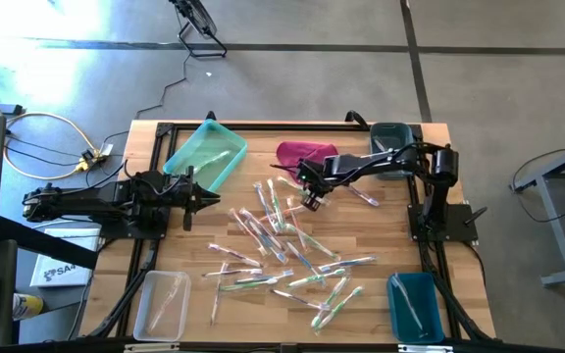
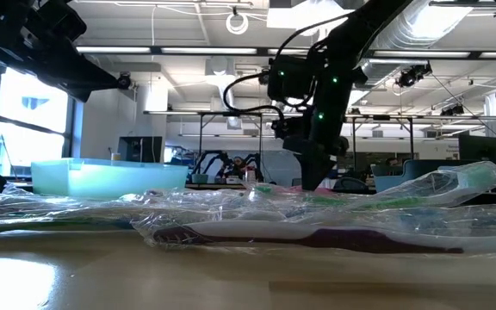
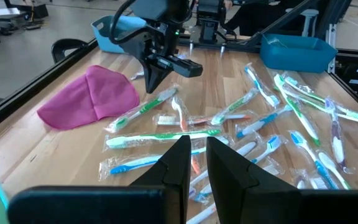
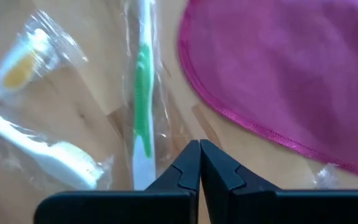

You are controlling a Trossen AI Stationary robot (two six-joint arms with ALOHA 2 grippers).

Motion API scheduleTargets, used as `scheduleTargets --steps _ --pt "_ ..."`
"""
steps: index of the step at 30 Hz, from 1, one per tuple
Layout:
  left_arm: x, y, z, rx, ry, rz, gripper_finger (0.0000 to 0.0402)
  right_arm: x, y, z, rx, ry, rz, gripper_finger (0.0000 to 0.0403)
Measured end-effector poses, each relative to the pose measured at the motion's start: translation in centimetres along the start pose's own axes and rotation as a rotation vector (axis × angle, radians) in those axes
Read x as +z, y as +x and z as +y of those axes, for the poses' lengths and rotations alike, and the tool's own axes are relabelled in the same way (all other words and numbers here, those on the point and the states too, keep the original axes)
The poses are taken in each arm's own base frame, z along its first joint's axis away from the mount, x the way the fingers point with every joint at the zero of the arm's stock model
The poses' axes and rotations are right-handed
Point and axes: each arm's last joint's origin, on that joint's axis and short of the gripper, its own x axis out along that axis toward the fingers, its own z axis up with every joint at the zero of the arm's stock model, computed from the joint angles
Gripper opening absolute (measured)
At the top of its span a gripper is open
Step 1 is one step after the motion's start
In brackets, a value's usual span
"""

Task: Pick & Place Toothbrushes
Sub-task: Put the green toothbrush to the green bin

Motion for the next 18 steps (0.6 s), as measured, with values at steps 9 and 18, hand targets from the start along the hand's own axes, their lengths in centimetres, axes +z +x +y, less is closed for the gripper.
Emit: scheduleTargets --steps 9,18 --pt "0.0 0.0 0.0 -0.001 0.0 0.0 0.005 1.4 -1.2 0.8 0.147 -0.055 -0.02 0.0003" --pt "0.0 0.0 0.0 -0.001 0.0 0.0 0.005 1.3 -1.3 1.8 0.144 -0.13 -0.047 0.0035"
